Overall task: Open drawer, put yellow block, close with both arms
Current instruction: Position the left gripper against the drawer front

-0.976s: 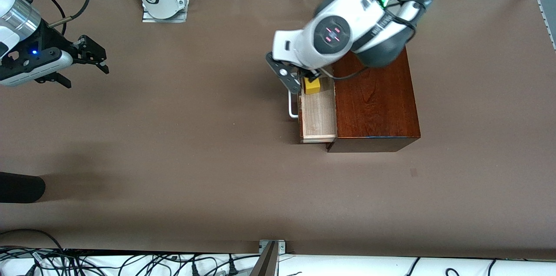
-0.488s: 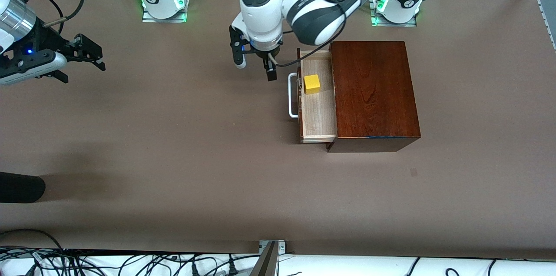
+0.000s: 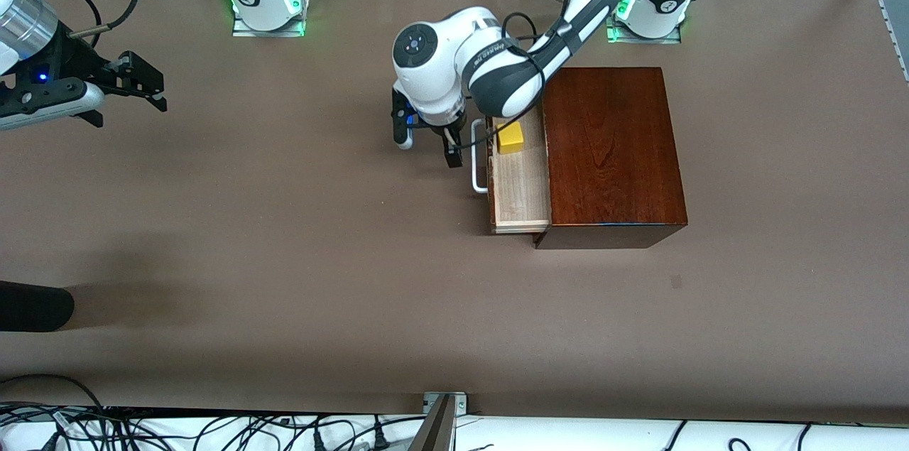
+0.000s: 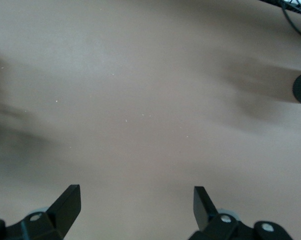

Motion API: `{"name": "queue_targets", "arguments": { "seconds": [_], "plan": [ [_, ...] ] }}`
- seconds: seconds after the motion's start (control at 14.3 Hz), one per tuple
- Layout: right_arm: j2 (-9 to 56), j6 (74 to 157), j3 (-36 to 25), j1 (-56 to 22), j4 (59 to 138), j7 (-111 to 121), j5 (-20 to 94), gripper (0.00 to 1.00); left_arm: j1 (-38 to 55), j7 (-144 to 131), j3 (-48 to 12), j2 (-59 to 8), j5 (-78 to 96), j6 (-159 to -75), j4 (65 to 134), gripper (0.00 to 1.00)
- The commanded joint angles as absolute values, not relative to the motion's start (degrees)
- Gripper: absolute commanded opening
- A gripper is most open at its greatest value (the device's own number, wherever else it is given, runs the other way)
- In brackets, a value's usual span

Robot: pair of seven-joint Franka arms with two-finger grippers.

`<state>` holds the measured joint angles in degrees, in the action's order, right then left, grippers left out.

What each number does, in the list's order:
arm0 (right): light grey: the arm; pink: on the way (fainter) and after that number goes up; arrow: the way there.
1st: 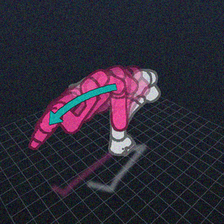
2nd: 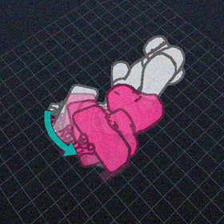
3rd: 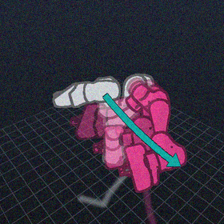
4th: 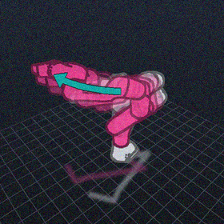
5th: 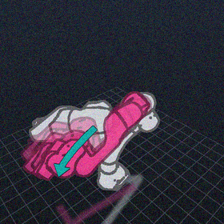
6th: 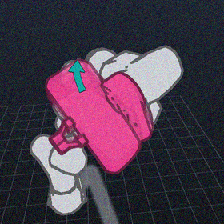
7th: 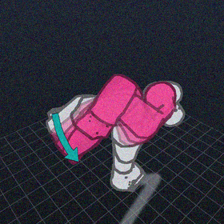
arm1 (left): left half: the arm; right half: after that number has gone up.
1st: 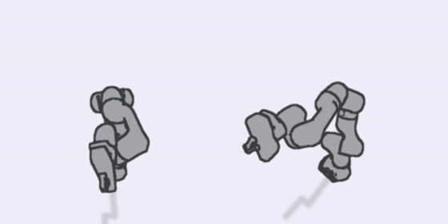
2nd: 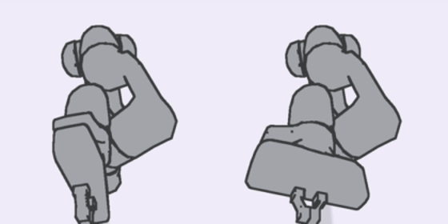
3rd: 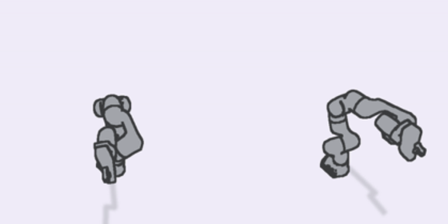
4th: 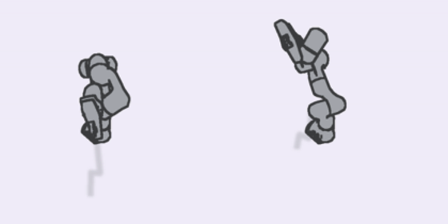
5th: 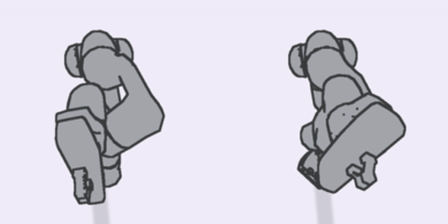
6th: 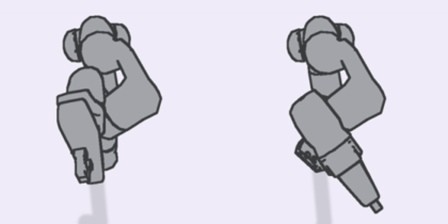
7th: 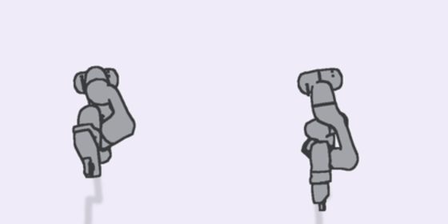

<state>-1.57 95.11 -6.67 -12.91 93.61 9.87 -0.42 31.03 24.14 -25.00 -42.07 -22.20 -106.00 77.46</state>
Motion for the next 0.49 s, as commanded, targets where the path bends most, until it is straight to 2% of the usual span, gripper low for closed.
{"name": "queue_targets", "arguments": {
  "seconds": [0.0, 0.42],
  "plan": [
    [-1.32, 93.69, -6.77, -13.18, 92.02, 9.31, -1.49, 1.00, 29.71, 26.71, -25.22, -41.31, -23.73, -105.30, 78.22, 1.00],
    [-0.62, 91.23, -6.59, -13.80, 92.02, 8.53, -1.32, 1.00, 28.04, 33.13, -25.14, -40.70, -25.05, -98.36, 78.22, 1.00]
  ]
}}
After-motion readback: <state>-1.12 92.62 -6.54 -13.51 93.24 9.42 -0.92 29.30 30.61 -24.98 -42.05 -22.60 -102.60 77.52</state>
